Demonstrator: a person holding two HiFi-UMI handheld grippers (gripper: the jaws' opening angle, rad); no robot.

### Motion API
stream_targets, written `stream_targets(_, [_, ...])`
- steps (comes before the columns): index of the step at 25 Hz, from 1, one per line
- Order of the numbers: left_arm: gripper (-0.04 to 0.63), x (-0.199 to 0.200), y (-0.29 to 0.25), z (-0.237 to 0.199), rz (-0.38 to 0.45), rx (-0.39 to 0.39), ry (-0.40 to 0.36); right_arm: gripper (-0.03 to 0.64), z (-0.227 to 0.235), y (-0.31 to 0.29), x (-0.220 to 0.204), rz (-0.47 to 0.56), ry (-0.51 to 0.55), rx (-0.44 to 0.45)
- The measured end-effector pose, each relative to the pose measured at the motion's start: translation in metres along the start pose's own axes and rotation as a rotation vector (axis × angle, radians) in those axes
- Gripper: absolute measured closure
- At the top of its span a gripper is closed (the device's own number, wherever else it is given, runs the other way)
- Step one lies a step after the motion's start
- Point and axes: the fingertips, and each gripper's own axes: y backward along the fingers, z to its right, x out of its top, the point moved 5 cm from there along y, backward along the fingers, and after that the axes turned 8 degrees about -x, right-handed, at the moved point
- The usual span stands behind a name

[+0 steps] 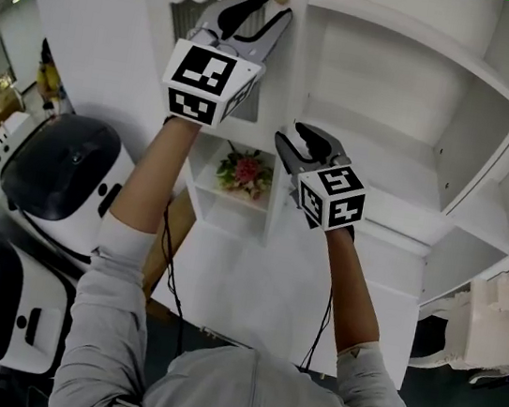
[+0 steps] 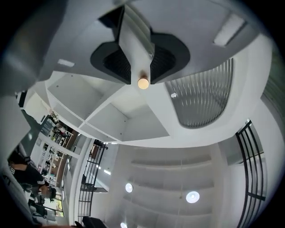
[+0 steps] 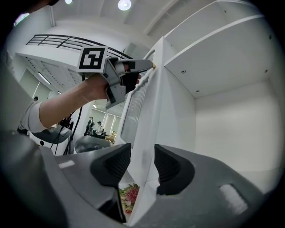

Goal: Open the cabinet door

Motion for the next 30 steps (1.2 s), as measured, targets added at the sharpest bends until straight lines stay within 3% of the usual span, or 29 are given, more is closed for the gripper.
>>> stream_targets(12, [0.503, 0.004, -0.014, -0.007, -0.014, 0.038, 0.008, 0.446, 0.002, 0.0, 0.011, 0.002, -0.033, -0.014])
stream_targets(23, [0.505, 0.017, 0.016, -0.005, 0.092, 0.023, 0.087, 0.448, -0.021, -0.008, 0.005, -0.051, -0.024, 0.012])
stream_targets(30, [0.505, 0.026, 0.033, -0.004, 0.126, 0.006, 0.118, 0.521, -0.037, -0.001, 0.004, -0.023, -0.069, 0.016])
